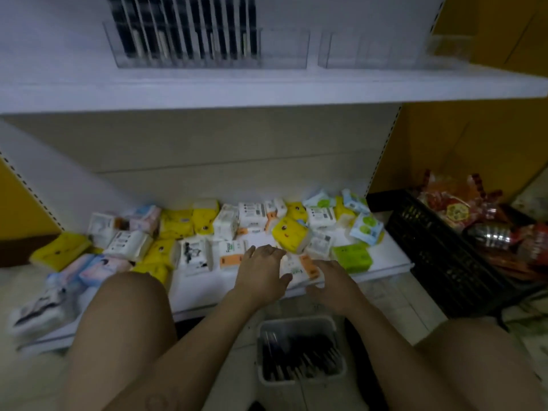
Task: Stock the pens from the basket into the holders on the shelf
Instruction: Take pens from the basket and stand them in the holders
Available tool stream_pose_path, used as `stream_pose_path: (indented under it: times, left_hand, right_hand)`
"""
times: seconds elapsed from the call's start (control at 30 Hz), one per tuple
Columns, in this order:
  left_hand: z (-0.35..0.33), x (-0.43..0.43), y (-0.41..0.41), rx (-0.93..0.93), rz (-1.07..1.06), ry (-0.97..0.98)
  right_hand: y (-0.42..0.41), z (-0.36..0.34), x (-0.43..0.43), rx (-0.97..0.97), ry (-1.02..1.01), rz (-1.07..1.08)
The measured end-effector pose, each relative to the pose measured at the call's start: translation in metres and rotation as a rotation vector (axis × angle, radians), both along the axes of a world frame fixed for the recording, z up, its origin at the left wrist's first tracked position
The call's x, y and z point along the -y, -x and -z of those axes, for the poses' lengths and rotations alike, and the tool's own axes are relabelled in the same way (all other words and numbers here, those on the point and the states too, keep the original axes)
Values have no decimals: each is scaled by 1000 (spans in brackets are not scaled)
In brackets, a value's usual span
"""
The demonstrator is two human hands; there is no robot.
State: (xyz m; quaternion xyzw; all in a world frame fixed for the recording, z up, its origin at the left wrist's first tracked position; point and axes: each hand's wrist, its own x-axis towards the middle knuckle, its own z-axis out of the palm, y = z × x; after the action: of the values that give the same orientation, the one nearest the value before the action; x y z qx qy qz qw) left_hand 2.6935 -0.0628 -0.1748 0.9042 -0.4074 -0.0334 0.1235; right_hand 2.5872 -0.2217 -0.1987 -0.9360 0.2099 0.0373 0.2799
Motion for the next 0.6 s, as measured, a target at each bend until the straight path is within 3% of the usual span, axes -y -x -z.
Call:
stream_pose_path:
  times: [0.33, 0.6]
  left_hand:
    - [105, 2, 18, -375, -81, -147]
    - [180, -8, 40, -577, -128, -292]
  right_hand:
    - [6, 90, -13, -122, -188, 77]
    - [24, 173, -12, -440, -154, -28]
